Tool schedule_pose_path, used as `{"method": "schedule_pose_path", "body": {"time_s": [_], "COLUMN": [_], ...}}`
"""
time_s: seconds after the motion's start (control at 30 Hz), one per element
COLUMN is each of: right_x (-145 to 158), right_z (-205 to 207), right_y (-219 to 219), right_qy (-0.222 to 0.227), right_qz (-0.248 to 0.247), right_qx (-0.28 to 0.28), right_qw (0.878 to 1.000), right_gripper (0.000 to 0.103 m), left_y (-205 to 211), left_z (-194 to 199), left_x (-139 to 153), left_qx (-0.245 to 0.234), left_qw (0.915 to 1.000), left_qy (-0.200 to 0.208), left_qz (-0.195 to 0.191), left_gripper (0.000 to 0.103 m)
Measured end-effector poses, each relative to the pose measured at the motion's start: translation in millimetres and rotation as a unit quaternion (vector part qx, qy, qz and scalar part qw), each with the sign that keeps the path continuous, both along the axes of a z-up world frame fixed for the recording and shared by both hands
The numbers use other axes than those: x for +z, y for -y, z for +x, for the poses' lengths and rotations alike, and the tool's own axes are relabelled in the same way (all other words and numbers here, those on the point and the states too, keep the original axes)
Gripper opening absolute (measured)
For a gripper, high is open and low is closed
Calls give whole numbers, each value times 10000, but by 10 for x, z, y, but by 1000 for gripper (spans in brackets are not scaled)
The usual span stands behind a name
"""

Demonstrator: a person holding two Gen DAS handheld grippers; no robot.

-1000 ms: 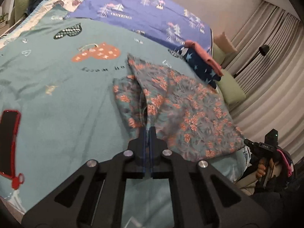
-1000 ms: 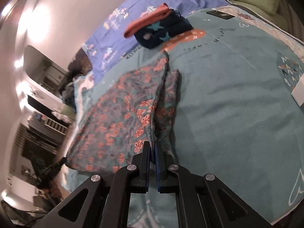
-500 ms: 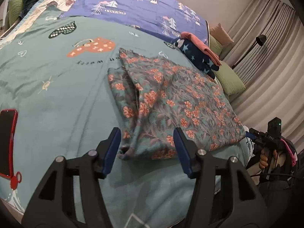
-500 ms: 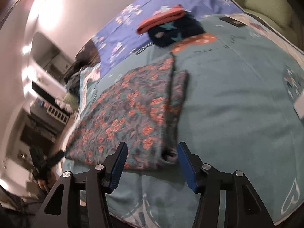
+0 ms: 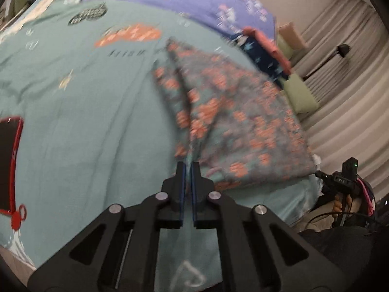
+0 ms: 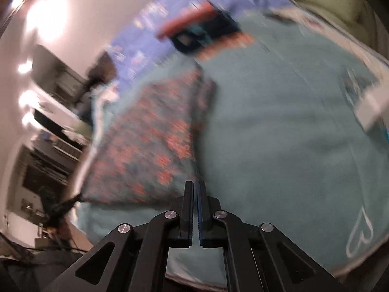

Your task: Fold small clothes

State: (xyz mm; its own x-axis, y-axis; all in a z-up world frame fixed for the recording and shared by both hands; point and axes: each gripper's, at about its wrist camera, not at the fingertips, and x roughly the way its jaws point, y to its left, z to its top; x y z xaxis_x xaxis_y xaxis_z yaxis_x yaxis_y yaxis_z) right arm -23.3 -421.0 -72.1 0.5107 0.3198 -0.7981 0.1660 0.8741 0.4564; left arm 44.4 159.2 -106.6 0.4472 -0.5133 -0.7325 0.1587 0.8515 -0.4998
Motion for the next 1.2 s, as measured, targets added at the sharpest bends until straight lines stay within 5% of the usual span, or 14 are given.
{"method": "schedule_pose_path", "body": {"time_s": [0.07, 0.13, 0.27, 0.4, 0.6, 0.73, 0.8, 0.83, 0.87, 1.07, 1.2], "right_x": [-95, 19, 365, 494, 220, 49, 21, 15, 11, 284, 259], "right_z": [45, 111, 471, 1068, 1842, 2162, 2260, 2293, 2331, 2195, 2313], "right_y": [73, 82, -54, -260, -142, -29, -44, -63, -89, -55, 137], "right_qy": [-186, 157, 792, 955, 453, 235, 325, 359, 407, 1158, 942], "right_qz": [-121, 85, -40, -348, -173, -98, 72, 145, 249, 237, -370], "right_qx": [-254, -282, 6, 372, 156, 25, 125, 208, 318, 113, -417], "right_qw": [9994, 9994, 9969, 9941, 9987, 9997, 9994, 9990, 9984, 9929, 9940], "right_gripper": [5, 10, 34, 45, 45, 45, 44, 26, 6, 3, 6], "left_y": [-30, -29, 67, 246, 502, 513, 514, 528, 540, 531, 461], "left_z": [22, 25, 233, 735, 1593, 1877, 1979, 2010, 2030, 1876, 2074], "left_x": [-14, 118, 551, 587, 128, -15, -7, 2, 14, 405, 258], "left_qx": [104, 125, 52, -113, -70, 82, 115, 107, 79, 290, 516], "left_qw": [9999, 9996, 9952, 9948, 9971, 9976, 9981, 9982, 9983, 9902, 9868], "left_qy": [-10, 213, 958, 970, 146, 7, 82, 114, 186, 1260, 1154], "left_qz": [6, 109, 192, 275, 740, 686, 599, 575, 546, 533, 1016], "left_gripper": [13, 14, 59, 59, 59, 59, 59, 43, 6, 4, 4]}}
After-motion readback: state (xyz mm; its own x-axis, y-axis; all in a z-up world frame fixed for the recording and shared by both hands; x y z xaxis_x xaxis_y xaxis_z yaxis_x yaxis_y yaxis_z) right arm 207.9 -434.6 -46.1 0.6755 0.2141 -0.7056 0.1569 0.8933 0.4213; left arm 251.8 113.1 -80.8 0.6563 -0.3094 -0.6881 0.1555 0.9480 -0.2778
